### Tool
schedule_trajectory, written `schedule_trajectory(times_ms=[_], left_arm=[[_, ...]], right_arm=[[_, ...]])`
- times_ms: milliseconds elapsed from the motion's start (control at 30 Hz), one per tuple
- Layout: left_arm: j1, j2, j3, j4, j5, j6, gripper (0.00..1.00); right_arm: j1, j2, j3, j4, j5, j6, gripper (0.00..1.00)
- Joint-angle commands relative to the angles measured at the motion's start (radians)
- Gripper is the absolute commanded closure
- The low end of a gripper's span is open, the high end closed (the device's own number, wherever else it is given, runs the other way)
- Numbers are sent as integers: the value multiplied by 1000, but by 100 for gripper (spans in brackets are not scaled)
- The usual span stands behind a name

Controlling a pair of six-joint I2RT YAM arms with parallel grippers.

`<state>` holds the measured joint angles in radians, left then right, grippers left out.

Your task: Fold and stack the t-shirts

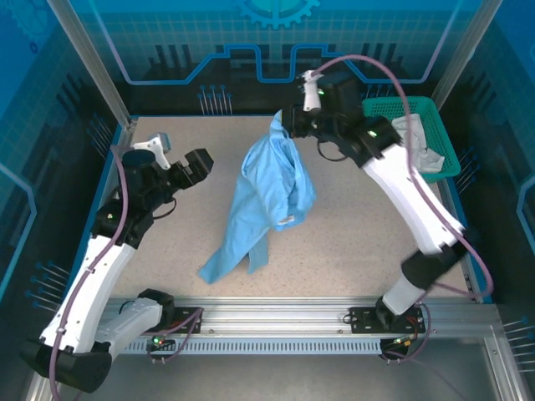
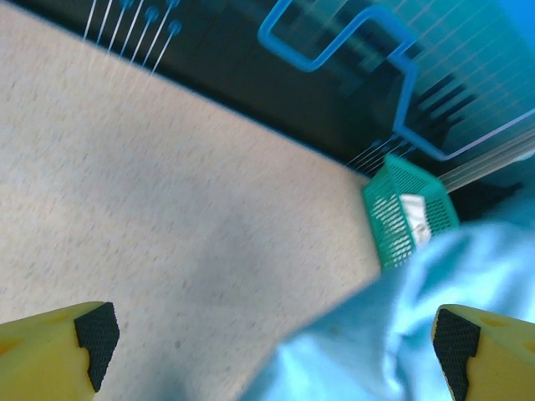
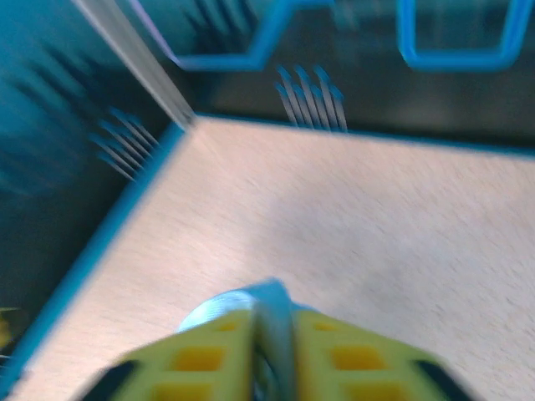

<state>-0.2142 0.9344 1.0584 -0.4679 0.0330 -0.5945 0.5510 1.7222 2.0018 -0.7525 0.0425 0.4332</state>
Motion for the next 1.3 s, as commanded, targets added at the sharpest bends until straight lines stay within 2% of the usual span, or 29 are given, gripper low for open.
schedule_trajectory(times_ms=[0,67,100,167,233,333,500,567,633,733,900,1033,1167,1267], left_arm=[[-6,22,-95,-125,60,-66,1],[-8,42,-164,-98,134,-114,1],[-12,56,-204,-70,178,-140,1],[-35,100,-262,-17,257,-166,1],[-93,160,-278,4,274,-180,1],[-222,247,-256,49,238,-210,3],[-367,442,-151,117,143,-310,10],[-412,544,-54,94,107,-326,12],[-452,655,59,52,69,-352,14],[-478,778,173,30,33,-417,17],[-493,909,273,31,-16,-459,23],[-499,998,359,-48,-54,-432,26],[-530,1046,423,-146,-181,-382,19],[-534,1088,457,-170,-210,-366,25]], right_arm=[[-92,166,39,-200,-28,23,52],[-144,198,-4,-228,-64,45,49],[-167,176,-78,-197,-100,58,47],[-189,83,-270,-81,-134,76,34],[-198,-25,-458,21,-129,73,25],[-227,-115,-681,117,-181,102,24],[-285,-129,-867,196,-230,133,30],[-296,-114,-899,234,-267,141,33],[-296,-83,-898,227,-246,134,35],[-320,-43,-908,222,-223,155,37],[-338,29,-916,284,-320,182,47],[-338,72,-898,275,-311,185,52],[-332,98,-899,296,-344,195,60],[-329,107,-898,303,-346,191,66]])
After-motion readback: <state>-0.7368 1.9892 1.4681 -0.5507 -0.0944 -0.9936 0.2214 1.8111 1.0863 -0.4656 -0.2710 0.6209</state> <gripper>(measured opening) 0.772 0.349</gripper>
